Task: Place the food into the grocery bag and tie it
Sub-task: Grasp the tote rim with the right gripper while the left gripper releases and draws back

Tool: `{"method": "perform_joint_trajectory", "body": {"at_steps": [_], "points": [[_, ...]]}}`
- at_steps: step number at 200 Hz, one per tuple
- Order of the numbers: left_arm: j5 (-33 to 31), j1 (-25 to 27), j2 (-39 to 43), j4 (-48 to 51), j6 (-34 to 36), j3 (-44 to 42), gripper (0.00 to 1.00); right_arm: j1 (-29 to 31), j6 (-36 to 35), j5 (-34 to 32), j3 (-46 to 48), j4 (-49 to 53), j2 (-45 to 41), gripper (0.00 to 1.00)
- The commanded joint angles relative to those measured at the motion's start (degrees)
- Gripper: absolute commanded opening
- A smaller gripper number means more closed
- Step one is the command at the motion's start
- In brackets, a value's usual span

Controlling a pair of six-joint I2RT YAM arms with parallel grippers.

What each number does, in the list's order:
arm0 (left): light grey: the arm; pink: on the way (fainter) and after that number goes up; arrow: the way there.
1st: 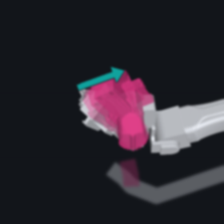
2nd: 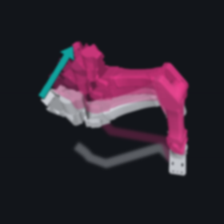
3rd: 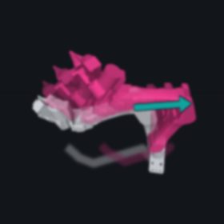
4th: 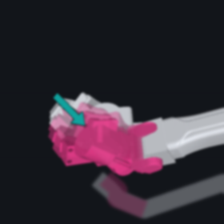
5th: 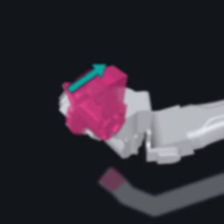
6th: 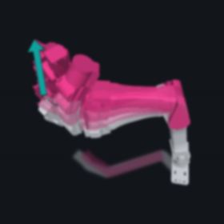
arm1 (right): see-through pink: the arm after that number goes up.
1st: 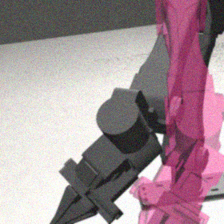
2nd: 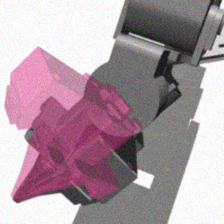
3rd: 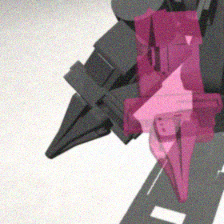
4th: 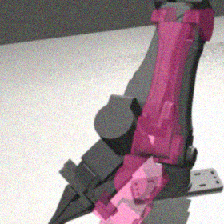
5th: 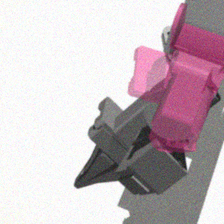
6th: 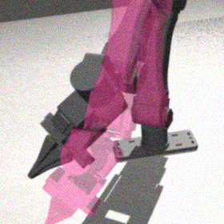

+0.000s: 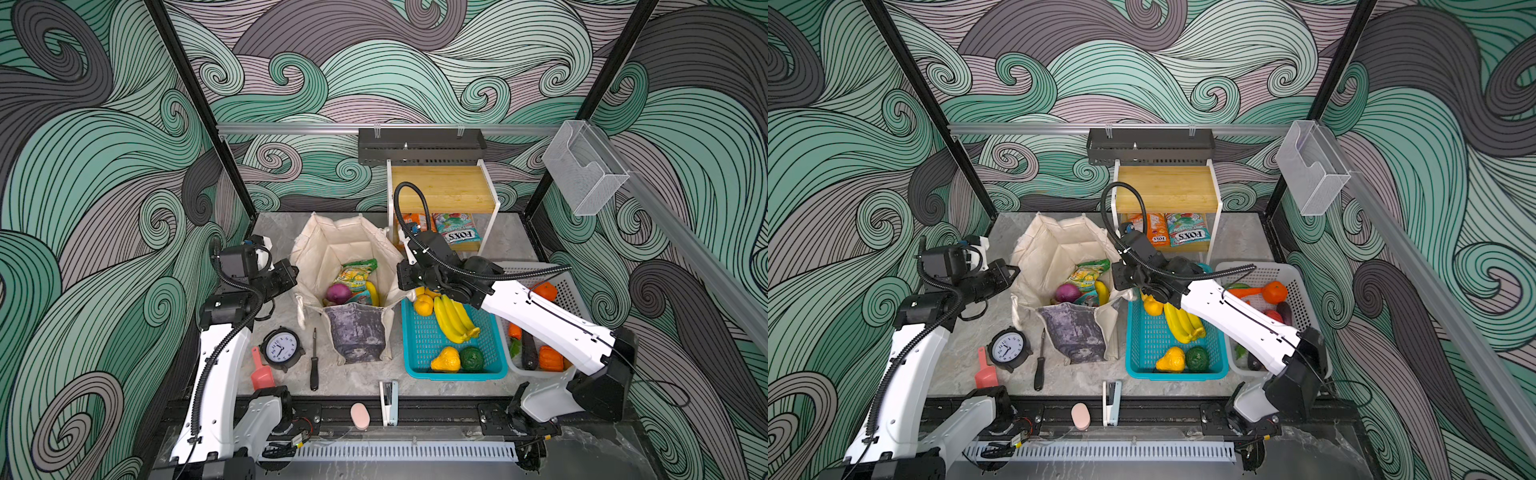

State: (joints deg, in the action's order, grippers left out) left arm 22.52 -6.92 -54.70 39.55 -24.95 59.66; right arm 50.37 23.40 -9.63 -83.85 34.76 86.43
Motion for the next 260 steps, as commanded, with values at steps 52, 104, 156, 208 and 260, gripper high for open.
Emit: {"method": "perform_joint_trajectory", "body": {"at_steps": [52,104,156,208,260], "points": [[8.4,0.2,-1.7,-7.3,-0.4,1.4,0.25,-0.3,2.7,-1.8,0.4,-2.6,3.0,0.0],[6.2,0.1,-0.1,-5.8,-2.0,7.7,0.86,-2.3,3.6,-0.2,3.1,-3.1,1.3,0.0],[-4.9,-3.0,7.6,2.7,-6.0,6.7,0.94,-2.7,3.7,1.6,5.3,-4.3,-0.3,0.0],[-0.4,-12.3,13.9,2.2,-9.0,-3.8,0.92,-2.9,3.8,3.2,6.3,-4.9,-0.8,0.0],[7.6,-15.2,14.3,-3.8,-13.1,-15.0,0.82,-3.3,3.4,3.1,6.8,-5.0,-2.0,0.0]]}}
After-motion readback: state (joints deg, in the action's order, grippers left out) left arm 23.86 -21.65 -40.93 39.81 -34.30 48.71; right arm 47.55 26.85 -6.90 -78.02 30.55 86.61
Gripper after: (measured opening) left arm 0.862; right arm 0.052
